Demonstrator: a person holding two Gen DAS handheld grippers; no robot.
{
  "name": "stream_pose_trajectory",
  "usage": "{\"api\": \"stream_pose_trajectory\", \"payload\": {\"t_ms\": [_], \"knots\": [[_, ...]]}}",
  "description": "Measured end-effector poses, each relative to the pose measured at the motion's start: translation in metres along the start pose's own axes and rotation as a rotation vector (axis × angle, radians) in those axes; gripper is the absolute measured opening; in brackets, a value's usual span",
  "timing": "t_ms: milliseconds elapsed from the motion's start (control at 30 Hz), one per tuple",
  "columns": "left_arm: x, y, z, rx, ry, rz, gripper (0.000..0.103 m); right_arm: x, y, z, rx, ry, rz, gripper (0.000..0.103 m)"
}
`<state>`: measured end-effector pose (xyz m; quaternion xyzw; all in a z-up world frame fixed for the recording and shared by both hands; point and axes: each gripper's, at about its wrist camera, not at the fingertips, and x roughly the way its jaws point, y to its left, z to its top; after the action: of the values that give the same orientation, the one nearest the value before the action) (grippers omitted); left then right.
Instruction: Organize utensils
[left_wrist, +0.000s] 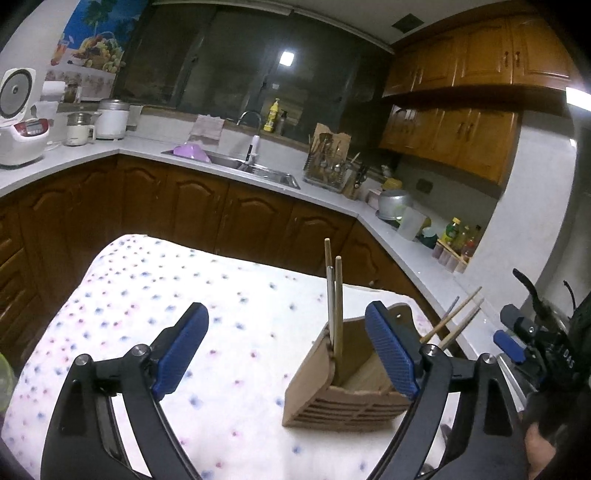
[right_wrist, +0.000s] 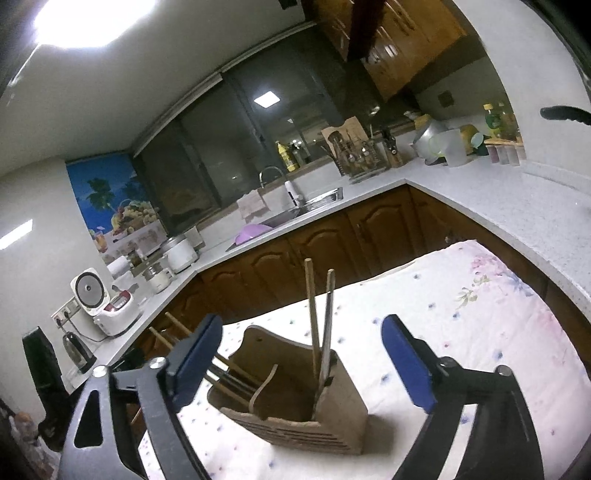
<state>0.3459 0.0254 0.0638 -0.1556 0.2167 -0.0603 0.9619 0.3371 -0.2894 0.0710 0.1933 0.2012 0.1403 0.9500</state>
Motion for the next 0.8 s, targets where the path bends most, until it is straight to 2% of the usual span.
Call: {"api": "stream_pose_trajectory", "payload": {"t_ms": [167,400,567,700,800], "knots": [[-0.023,-0.003,-0.004,0.028,-0.013,0.004,0.091,-0.015,0.013,-0.003,-0.027,0.003,0.009,0.098],[-0.062,-0.009,-0.013,0.103,-0.047,0.011,0.102,-0.048,0.032,-0.012,-0.077,-0.008,0.025,0.103],[-0.091,-0.013,-0.024,0.132,-0.053,0.010,0.103,-0.070,0.046,-0.021,-0.123,-0.002,0.045,0.103],[-0.113,-0.019,-0.034,0.172,-0.065,0.053,0.103,-0.093,0.058,-0.032,-0.175,-0.016,0.034,0.103],[-0.133,-0.025,-0.037,0.214,-0.079,0.041,0.103,-0.110,0.066,-0.038,-0.206,-0.027,0.033,0.103]]}}
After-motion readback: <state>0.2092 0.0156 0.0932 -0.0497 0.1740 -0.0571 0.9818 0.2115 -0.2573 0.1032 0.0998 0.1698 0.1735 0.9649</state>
